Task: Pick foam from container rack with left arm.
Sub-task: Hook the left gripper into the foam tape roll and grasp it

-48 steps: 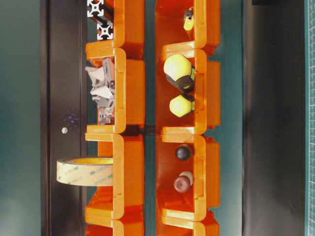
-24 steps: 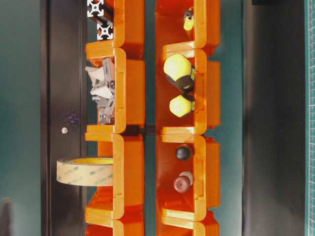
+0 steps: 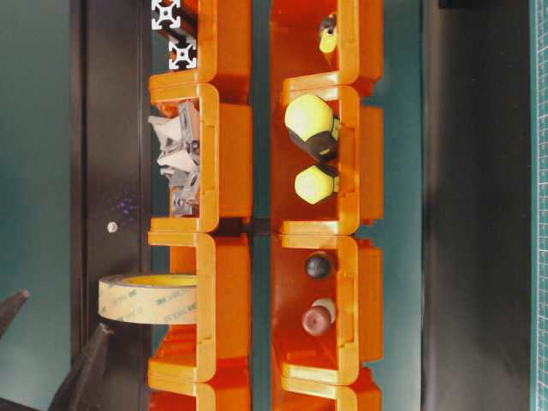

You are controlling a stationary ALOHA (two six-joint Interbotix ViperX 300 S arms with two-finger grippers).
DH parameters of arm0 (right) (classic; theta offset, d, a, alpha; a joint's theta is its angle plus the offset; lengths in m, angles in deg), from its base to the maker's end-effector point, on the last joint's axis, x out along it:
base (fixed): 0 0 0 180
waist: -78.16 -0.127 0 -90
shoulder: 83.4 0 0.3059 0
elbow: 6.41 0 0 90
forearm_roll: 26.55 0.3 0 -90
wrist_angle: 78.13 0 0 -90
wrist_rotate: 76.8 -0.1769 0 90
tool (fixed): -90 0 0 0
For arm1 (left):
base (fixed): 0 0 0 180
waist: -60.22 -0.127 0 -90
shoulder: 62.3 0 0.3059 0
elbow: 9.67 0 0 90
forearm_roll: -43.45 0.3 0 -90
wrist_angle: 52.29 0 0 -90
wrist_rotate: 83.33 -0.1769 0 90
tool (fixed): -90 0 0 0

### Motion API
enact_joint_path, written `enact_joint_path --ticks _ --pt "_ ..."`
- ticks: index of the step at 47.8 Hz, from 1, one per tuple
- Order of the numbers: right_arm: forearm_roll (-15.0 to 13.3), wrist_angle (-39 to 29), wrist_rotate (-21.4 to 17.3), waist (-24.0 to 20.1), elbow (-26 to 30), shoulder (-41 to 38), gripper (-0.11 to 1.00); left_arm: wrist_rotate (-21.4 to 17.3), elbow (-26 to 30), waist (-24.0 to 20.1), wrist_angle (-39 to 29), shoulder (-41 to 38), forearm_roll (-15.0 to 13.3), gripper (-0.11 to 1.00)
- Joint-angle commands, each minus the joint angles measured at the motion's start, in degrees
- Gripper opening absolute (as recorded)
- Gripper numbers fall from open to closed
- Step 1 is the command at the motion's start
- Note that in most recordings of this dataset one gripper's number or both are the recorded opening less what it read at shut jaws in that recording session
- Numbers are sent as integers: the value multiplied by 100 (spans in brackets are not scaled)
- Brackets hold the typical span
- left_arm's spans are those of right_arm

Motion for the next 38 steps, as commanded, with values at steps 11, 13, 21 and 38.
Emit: enact_joint_path --ticks 11,13,21,38 --pt "0 79 62 -79 167 -26 0 -18 149 -352 -290 -97 9 90" --pt "9 70 62 -70 167 -26 0 -18 176 -378 -272 -141 18 90" --pt "0 70 62 -79 158 -18 0 -18 369 -378 -132 -378 9 90" --pt "0 70 53 -114 158 -26 0 -18 624 -378 -123 -721 18 90"
